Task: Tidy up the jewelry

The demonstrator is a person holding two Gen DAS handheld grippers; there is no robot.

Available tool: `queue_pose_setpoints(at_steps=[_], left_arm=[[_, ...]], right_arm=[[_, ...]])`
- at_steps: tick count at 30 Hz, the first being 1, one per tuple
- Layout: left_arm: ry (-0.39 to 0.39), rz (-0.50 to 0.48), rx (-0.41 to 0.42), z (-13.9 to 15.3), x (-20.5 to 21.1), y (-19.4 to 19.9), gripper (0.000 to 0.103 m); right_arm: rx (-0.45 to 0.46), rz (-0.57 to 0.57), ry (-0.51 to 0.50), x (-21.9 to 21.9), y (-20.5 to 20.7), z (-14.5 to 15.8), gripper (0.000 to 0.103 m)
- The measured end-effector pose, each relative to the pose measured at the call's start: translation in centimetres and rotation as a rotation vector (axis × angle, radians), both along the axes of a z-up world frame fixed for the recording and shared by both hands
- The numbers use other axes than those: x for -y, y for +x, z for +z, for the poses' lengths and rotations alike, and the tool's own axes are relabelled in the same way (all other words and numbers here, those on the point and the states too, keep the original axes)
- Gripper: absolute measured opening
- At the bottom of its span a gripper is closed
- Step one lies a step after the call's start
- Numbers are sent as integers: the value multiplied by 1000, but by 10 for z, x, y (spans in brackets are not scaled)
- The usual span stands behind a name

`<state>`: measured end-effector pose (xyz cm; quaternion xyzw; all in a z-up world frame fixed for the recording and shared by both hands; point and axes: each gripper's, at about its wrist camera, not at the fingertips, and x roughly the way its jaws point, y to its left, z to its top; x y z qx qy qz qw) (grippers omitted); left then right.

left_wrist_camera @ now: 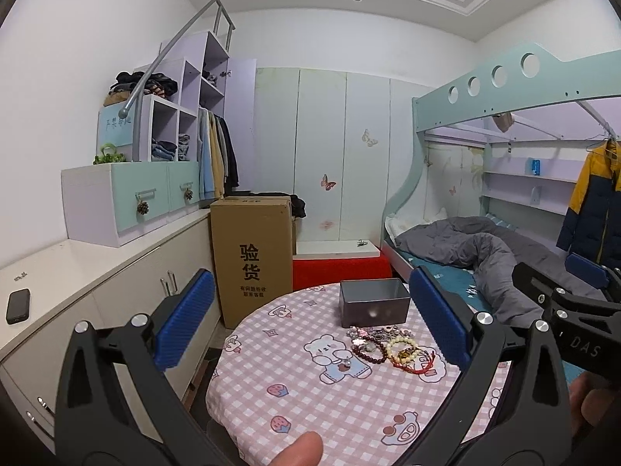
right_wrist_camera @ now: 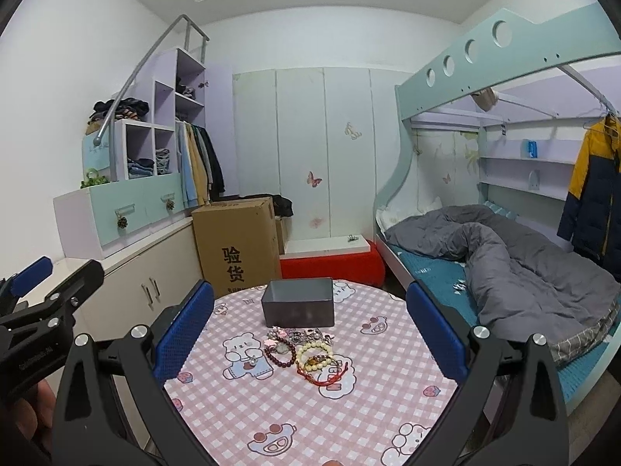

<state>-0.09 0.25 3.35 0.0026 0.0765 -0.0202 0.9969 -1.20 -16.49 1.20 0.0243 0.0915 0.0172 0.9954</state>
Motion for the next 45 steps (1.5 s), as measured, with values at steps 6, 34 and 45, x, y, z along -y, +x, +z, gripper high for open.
queue_pose_setpoints(at_steps=[6, 34, 45], left_arm=[[-3, -9, -10, -3, -1, 4, 98], [122, 13, -464, -150, 1, 134, 98], [172, -105, -612, -189, 31, 218, 98]], right_arm=[[6, 23, -29, -7, 1, -2, 95], [-402, 58, -10, 14, 94, -128, 95], [-476, 88, -2, 21, 127, -157, 96]])
